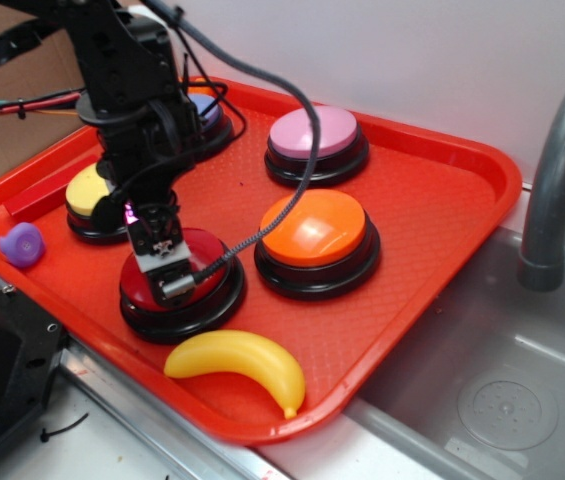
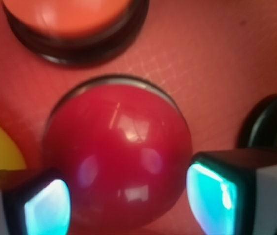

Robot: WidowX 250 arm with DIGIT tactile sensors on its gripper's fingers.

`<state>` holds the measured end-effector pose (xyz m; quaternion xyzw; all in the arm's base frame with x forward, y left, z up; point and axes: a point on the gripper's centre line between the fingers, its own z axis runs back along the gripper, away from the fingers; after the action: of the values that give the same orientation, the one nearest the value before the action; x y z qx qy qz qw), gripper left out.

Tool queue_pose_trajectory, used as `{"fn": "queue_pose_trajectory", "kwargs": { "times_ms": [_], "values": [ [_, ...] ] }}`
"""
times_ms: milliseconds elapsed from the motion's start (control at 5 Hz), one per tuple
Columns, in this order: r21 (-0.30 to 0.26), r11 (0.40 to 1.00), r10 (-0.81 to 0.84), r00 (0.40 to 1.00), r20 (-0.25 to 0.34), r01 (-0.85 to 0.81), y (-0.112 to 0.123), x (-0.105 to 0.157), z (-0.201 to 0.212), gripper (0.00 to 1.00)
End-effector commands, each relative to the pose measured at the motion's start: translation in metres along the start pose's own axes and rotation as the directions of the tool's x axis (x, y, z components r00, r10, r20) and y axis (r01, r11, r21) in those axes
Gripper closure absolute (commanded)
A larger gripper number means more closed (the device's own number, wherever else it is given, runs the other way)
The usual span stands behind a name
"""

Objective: Push the red button.

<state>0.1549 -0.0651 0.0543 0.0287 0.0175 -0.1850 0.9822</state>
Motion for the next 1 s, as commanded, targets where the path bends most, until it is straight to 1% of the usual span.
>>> {"fn": "queue_pose_trajectory", "kwargs": {
  "times_ms": [0, 200, 400, 600, 800],
  "values": [
    [-0.006, 1.000, -0.005, 1.000, -0.022, 0.005, -0.001, 0.006, -0.014, 0.00],
    [-0.016, 1.000, -0.006, 1.000, -0.023, 0.006, 0.000, 0.012, -0.004, 0.00],
    [0.000, 1.000, 0.008, 1.000, 0.014, -0.008, 0.004, 0.021, 0.023, 0.00],
    [-0.043, 0.994, 0.106, 0.994, 0.035, -0.104, 0.018, 0.025, 0.045, 0.00],
    [-0.044, 0.992, 0.120, 0.991, 0.063, -0.118, 0.024, 0.022, 0.055, 0.00]
  ]
}}
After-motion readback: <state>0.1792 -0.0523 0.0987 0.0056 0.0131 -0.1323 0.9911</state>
